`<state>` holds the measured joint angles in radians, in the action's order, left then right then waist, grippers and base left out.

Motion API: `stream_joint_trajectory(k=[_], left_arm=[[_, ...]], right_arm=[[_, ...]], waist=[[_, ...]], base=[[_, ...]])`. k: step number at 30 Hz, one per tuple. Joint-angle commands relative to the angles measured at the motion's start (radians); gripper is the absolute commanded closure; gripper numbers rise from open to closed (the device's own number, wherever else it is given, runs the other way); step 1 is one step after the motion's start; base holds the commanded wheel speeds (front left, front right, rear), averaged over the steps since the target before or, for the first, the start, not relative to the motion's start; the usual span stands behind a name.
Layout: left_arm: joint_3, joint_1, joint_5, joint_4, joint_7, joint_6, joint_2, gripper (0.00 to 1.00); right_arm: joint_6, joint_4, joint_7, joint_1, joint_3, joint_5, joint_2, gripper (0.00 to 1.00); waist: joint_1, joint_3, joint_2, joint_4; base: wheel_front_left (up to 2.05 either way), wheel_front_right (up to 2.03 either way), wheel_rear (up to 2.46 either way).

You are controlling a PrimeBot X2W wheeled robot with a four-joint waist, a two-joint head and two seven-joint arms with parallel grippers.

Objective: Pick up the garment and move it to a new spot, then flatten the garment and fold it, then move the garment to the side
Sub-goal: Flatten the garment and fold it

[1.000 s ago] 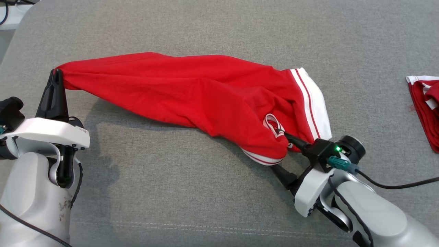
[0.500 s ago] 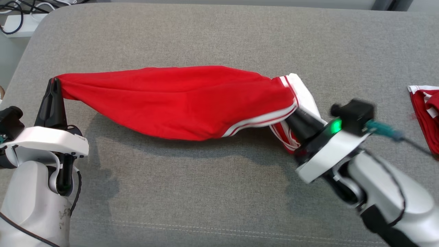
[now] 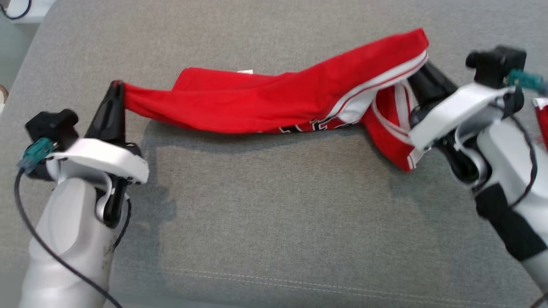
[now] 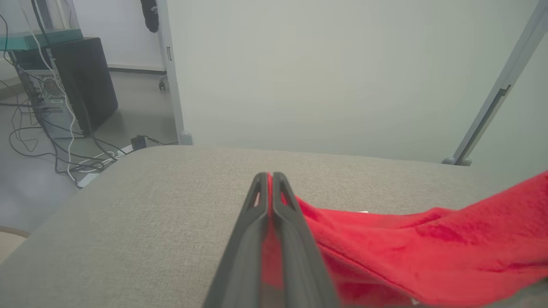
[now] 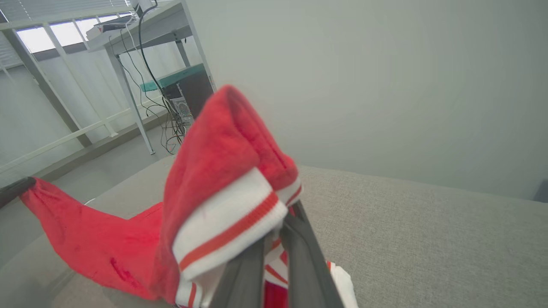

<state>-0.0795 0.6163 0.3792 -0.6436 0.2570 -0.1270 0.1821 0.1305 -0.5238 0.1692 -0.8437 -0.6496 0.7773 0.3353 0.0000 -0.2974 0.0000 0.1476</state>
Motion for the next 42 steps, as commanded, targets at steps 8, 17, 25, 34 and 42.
stream_joint_trajectory(k=[8, 17, 25, 34, 42], left_arm=[[-0.071, 0.101, 0.035, -0.039, 0.005, -0.004, -0.001, 1.00], [-0.054, 0.068, 0.047, -0.032, 0.005, -0.004, 0.004, 1.00], [-0.039, 0.041, 0.041, -0.018, 0.005, -0.004, 0.008, 1.00], [-0.044, 0.034, 0.044, -0.005, 0.005, -0.004, -0.006, 1.00], [-0.038, 0.025, 0.052, -0.001, 0.005, -0.004, -0.014, 1.00]], right_arm=[[0.000, -0.447, -0.032, -0.196, 0.058, -0.111, -0.092, 0.00], [0.000, -0.475, 0.059, -0.139, -0.027, -0.167, -0.113, 0.00], [0.000, -0.328, 0.086, -0.049, -0.155, -0.182, -0.081, 0.00], [0.000, -0.287, 0.085, -0.053, -0.253, -0.265, -0.086, 0.00], [0.000, -0.395, 0.064, -0.106, -0.252, -0.386, -0.110, 0.00]], waist=[[0.0000, -0.058, 0.0000, 0.066], [0.0000, -0.047, 0.0000, 0.026], [0.0000, -0.034, 0.0000, -0.011], [0.0000, -0.046, 0.0000, 0.016], [0.0000, -0.057, 0.0000, 0.051]], base=[[0.00, 0.00, 0.00], [0.00, 0.00, 0.00], [0.00, 0.00, 0.00], [0.00, 0.00, 0.00], [0.00, 0.00, 0.00]])
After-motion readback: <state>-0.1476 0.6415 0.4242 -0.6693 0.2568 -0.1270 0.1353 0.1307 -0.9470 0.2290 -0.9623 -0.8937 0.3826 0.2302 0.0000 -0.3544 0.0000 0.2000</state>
